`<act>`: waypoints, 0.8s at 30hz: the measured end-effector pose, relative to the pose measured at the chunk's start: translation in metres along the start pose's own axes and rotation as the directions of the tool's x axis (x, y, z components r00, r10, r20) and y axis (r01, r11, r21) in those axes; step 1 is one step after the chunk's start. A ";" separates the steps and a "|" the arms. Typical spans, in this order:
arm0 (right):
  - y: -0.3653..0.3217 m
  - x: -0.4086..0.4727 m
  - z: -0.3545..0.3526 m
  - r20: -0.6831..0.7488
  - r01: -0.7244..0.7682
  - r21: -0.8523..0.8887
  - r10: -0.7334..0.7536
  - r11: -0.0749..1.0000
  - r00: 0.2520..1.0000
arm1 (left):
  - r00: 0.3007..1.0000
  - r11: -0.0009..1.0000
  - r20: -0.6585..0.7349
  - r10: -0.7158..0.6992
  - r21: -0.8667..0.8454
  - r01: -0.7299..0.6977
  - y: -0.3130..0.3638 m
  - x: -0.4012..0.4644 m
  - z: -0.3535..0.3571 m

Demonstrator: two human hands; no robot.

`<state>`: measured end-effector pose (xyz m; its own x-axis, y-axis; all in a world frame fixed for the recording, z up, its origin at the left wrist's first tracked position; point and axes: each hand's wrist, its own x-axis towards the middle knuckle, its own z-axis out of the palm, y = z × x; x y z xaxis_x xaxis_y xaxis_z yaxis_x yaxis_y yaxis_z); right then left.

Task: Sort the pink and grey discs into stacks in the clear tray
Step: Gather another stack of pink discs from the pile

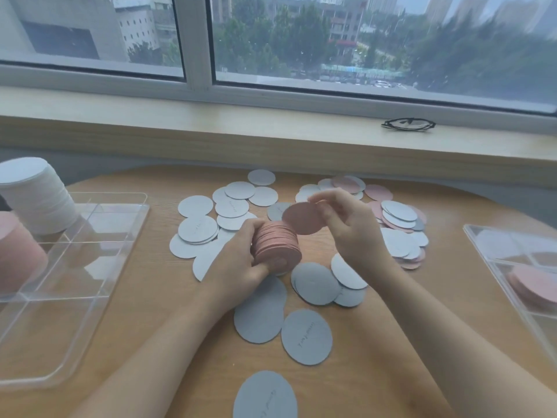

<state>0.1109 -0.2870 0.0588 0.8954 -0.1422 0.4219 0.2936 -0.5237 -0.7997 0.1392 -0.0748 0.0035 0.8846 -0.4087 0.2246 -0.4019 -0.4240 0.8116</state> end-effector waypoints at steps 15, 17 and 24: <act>0.008 -0.074 -0.013 0.176 -0.010 -0.027 0.015 1.000 0.984 | 0.985 0.992 0.136 0.106 0.060 -0.115 0.027 -0.015 0.025; 0.014 -0.076 -0.009 0.240 0.063 -0.128 -0.030 0.990 0.970 | 0.986 0.997 0.148 0.074 0.010 -0.077 0.026 -0.016 0.026; 0.013 -0.077 0.000 0.407 0.132 -0.221 -0.032 0.966 0.913 | 0.977 0.973 0.177 0.118 0.175 -0.149 0.020 -0.028 0.029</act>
<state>0.0454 -0.2833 0.0159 0.9444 0.2284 0.2365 0.3278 -0.7106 -0.6226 0.0996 -0.0954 -0.0021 0.7750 -0.5925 0.2199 -0.5648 -0.4932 0.6617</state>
